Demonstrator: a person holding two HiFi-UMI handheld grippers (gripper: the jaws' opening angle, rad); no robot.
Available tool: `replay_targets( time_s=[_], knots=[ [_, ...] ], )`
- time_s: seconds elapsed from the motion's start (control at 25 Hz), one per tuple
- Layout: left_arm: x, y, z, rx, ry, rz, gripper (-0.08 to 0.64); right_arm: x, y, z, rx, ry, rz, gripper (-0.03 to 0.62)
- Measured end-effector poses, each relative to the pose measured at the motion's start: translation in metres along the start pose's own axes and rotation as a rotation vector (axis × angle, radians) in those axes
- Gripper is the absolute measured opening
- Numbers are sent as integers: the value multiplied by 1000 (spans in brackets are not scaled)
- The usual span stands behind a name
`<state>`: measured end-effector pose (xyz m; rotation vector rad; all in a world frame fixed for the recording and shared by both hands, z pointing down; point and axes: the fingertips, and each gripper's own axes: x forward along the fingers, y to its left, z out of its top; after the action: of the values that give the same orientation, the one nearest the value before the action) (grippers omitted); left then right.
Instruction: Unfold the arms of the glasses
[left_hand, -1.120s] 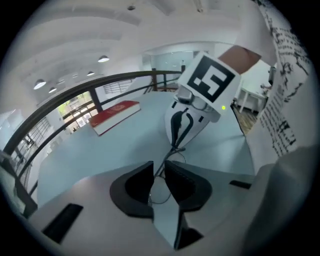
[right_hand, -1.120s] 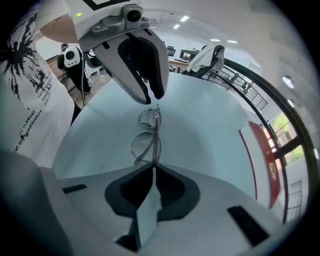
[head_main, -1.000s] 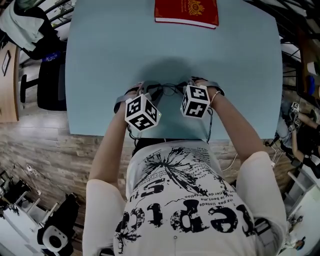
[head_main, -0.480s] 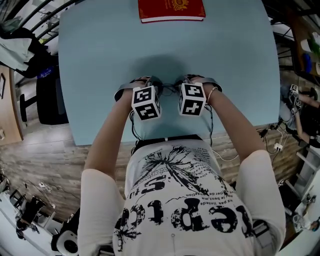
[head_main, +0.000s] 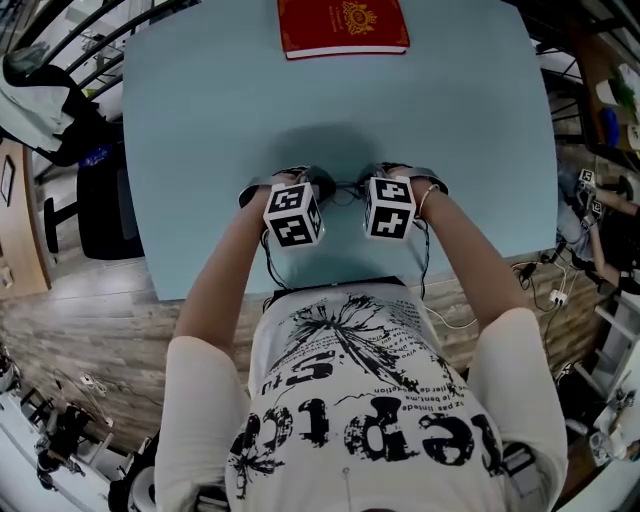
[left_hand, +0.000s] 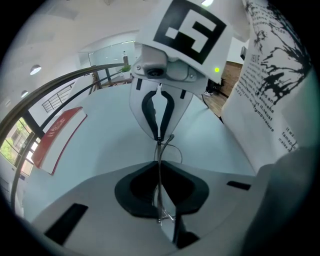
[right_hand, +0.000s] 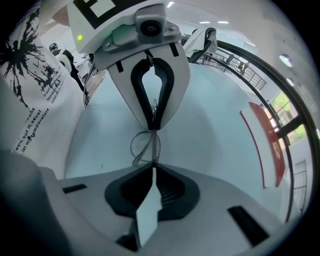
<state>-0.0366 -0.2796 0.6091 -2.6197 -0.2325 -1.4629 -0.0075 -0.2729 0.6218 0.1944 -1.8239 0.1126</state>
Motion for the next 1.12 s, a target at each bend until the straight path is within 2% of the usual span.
replay_targets(
  time_s=[0.12, 0.32, 0.64, 0.96, 1.12],
  knots=[
    [-5, -1, 4, -9, -30, 2, 32, 1, 1, -3, 7, 14, 3, 32],
    [-21, 2, 5, -70, -70, 29, 29, 2, 3, -3, -5, 32, -5, 32],
    [-42, 0, -3, -111, -91, 65, 26, 1, 6, -2, 20, 24, -16, 32],
    [-71, -1, -16, -195, -114, 119, 26, 1, 6, -6, 25, 69, -35, 34],
    [-81, -4, -29, -240, -93, 148, 28, 2, 4, -7, 44, 79, -61, 34]
  ],
)
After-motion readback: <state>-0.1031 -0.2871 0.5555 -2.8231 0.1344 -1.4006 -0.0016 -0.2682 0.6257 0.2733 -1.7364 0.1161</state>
